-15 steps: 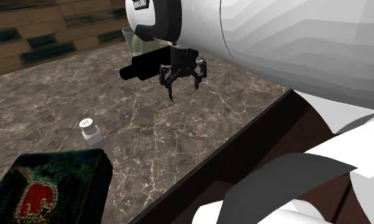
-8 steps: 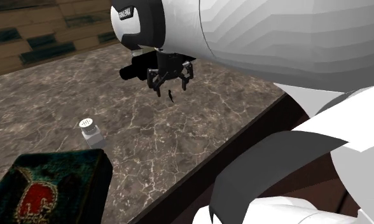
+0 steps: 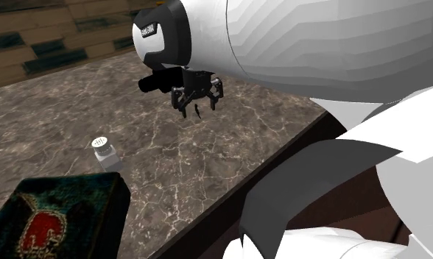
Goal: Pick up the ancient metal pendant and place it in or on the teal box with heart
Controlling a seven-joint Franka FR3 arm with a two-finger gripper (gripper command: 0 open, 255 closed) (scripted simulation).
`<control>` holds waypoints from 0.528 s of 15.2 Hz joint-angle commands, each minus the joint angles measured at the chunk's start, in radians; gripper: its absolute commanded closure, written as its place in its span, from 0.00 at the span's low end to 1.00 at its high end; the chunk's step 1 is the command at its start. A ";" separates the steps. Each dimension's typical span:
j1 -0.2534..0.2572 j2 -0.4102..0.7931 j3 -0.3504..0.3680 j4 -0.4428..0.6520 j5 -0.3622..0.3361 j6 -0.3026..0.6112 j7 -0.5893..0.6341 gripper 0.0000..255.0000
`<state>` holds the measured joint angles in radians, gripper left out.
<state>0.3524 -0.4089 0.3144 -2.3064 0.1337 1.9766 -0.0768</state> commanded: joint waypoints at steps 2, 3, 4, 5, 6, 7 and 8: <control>0.000 0.000 0.000 0.000 0.000 0.001 0.000 0.00; 0.000 0.000 0.000 0.000 0.000 0.000 0.000 0.00; 0.000 0.000 0.000 0.000 0.000 0.000 0.000 1.00; 0.000 0.000 0.000 0.000 0.000 0.000 0.000 1.00; 0.000 0.000 0.000 0.000 0.000 0.000 0.000 1.00; 0.000 0.000 0.000 0.000 0.000 0.000 0.000 1.00; 0.000 0.000 0.000 0.000 0.000 0.000 0.000 1.00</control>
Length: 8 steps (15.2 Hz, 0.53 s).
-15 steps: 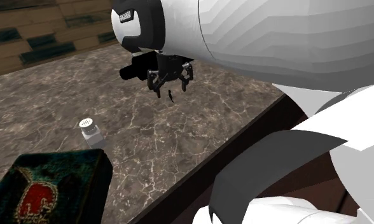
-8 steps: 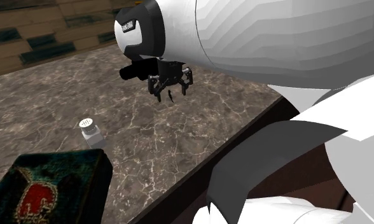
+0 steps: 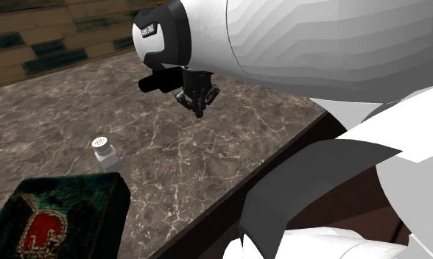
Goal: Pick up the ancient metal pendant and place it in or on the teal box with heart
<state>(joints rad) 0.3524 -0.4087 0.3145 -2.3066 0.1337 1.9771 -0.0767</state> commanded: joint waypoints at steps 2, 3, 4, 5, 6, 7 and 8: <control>0.000 0.000 0.000 0.000 0.000 0.000 0.000 1.00; 0.000 0.000 0.000 0.000 0.000 0.000 0.000 1.00; 0.000 0.000 0.000 0.000 0.000 0.000 0.000 1.00; 0.000 0.000 0.000 0.000 0.000 0.000 0.000 1.00; 0.000 -0.002 -0.001 0.011 -0.001 -0.014 0.000 1.00; -0.001 -0.004 -0.003 0.023 -0.001 -0.027 0.000 1.00; -0.001 -0.006 -0.004 0.035 -0.002 -0.041 0.000 1.00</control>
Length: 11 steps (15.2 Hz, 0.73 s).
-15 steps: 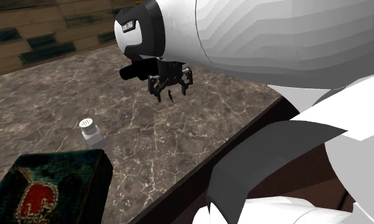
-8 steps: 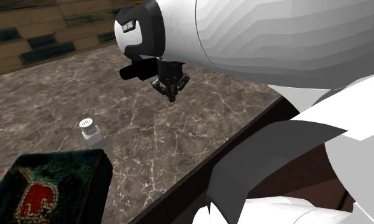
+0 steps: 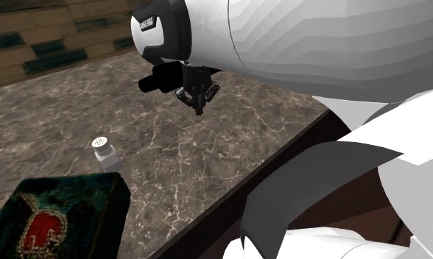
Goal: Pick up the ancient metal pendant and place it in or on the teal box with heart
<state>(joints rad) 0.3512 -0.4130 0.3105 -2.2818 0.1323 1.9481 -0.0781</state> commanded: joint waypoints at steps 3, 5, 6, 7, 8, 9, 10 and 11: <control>-0.001 -0.005 -0.004 0.048 -0.002 -0.053 0.002 1.00; -0.002 -0.007 -0.007 0.073 -0.004 -0.080 0.002 1.00; -0.003 -0.007 -0.008 0.086 -0.005 -0.093 0.002 1.00; -0.003 -0.007 -0.009 0.100 -0.005 -0.107 0.003 1.00; -0.004 -0.007 -0.010 0.113 -0.006 -0.120 0.003 1.00; -0.004 -0.007 -0.011 0.127 -0.007 -0.134 0.003 1.00; -0.005 -0.006 -0.012 0.141 -0.008 -0.147 0.004 1.00; -0.005 -0.006 -0.013 0.155 -0.009 -0.160 0.004 1.00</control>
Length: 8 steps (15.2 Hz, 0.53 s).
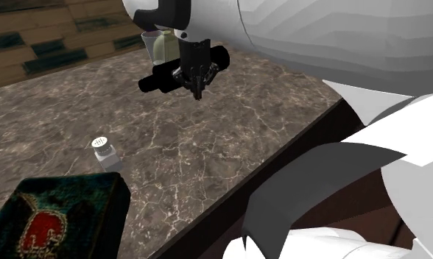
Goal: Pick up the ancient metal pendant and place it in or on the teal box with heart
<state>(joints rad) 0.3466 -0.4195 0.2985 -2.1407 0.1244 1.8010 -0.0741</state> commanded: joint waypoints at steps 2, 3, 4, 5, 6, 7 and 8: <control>-0.002 0.003 -0.003 0.042 -0.003 -0.040 0.001 1.00; -0.002 0.005 -0.004 0.057 -0.004 -0.053 0.002 1.00; -0.003 0.006 -0.004 0.072 -0.005 -0.066 0.002 1.00; -0.004 0.008 -0.005 0.087 -0.006 -0.079 0.003 1.00; -0.004 0.010 -0.006 0.102 -0.007 -0.093 0.003 1.00; -0.005 0.013 -0.007 0.118 -0.008 -0.106 0.004 1.00; -0.005 0.015 -0.007 0.134 -0.009 -0.119 0.005 1.00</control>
<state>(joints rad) 0.3419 -0.4086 0.2912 -2.0249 0.1170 1.6956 -0.0709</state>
